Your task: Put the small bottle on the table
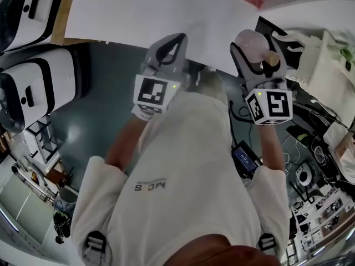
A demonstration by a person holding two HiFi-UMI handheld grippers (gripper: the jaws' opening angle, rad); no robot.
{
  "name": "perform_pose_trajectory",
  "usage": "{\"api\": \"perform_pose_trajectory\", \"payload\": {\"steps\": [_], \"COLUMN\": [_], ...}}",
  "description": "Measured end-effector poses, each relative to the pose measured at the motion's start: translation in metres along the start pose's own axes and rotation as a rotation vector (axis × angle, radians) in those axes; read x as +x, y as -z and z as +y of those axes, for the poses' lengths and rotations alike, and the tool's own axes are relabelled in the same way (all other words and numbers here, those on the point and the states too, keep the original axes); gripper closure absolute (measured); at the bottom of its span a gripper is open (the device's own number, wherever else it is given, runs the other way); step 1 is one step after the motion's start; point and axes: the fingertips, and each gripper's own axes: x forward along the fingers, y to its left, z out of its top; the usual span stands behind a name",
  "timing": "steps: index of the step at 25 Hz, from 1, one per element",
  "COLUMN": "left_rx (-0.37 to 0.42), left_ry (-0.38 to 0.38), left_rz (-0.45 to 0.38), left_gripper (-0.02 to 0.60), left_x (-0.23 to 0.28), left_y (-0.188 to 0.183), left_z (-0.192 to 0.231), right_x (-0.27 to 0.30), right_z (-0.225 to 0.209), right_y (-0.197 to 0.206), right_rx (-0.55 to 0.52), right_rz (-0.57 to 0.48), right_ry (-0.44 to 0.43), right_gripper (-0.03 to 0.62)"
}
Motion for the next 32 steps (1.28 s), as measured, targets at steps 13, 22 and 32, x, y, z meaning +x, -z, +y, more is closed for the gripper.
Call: {"api": "perform_pose_trajectory", "payload": {"steps": [13, 22, 32], "left_rx": [-0.049, -0.088, -0.104], "left_ry": [-0.057, -0.053, -0.073], "left_rz": [0.042, 0.074, 0.089], "left_gripper": [0.581, 0.581, 0.581], "left_x": [0.032, 0.053, 0.077], "left_y": [0.033, 0.076, 0.126], "left_z": [0.033, 0.063, 0.099], "right_x": [0.078, 0.138, 0.208], "right_z": [-0.010, -0.013, -0.012], "right_y": [0.032, 0.071, 0.142], "right_rx": [-0.014, -0.041, -0.065], "right_rz": [0.045, 0.094, 0.156], "right_ry": [-0.052, -0.055, -0.078], "right_gripper": [0.200, 0.201, 0.201]}}
